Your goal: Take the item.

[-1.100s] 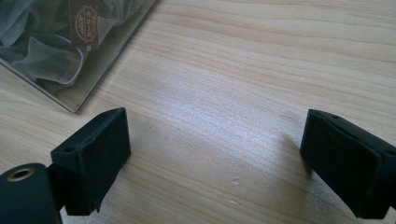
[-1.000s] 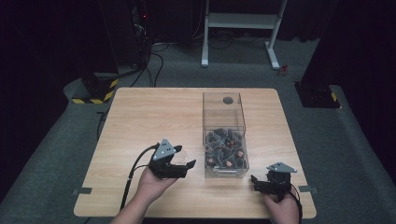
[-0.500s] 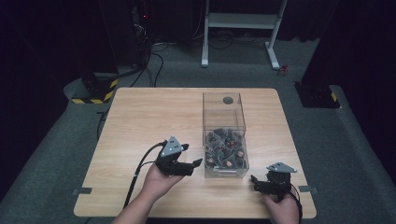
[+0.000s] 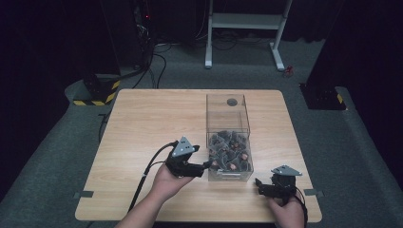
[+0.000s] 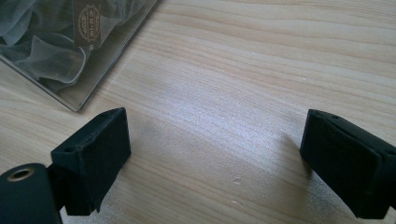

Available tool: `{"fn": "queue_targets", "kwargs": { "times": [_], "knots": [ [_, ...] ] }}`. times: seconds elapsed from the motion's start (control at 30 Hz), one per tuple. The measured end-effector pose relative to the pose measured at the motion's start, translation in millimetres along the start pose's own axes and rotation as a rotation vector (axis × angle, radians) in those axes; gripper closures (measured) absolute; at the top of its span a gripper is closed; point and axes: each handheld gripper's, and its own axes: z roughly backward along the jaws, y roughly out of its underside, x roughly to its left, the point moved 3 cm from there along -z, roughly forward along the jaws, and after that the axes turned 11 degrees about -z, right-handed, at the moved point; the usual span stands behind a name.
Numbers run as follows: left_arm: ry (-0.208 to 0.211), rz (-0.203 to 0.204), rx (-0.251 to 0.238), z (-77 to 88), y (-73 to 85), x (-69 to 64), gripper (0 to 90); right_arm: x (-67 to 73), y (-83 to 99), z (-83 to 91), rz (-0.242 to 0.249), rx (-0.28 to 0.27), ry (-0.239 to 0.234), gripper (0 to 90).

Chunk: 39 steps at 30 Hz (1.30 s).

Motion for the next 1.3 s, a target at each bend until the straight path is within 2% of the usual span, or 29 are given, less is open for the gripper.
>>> {"fn": "queue_targets", "kwargs": {
  "times": [0.33,0.67,0.8,0.9,1.13,1.3],
  "knots": [
    [0.021,0.000,0.012,-14.1,-8.1,-1.1,28.7,-0.1,-0.1,-0.1,0.004,-0.001,-0.002,8.3],
    [0.022,-0.003,0.032,-28.9,-13.9,0.8,32.2,0.3,0.1,0.0,0.003,0.001,-0.004,8.3],
    [0.027,0.008,0.025,-33.5,-15.8,2.7,36.2,0.5,0.0,-0.1,0.002,0.000,-0.005,8.3],
    [0.029,0.001,0.035,-37.9,-17.2,3.4,38.3,0.5,0.0,0.0,0.003,0.000,-0.005,8.3],
    [0.031,0.018,0.050,-48.5,-19.7,4.1,44.6,0.7,0.1,0.0,0.003,0.001,-0.006,8.3],
    [0.025,0.021,0.060,-50.4,-20.3,2.0,54.0,0.7,0.1,0.0,0.006,0.001,-0.009,8.3]
  ]
}}
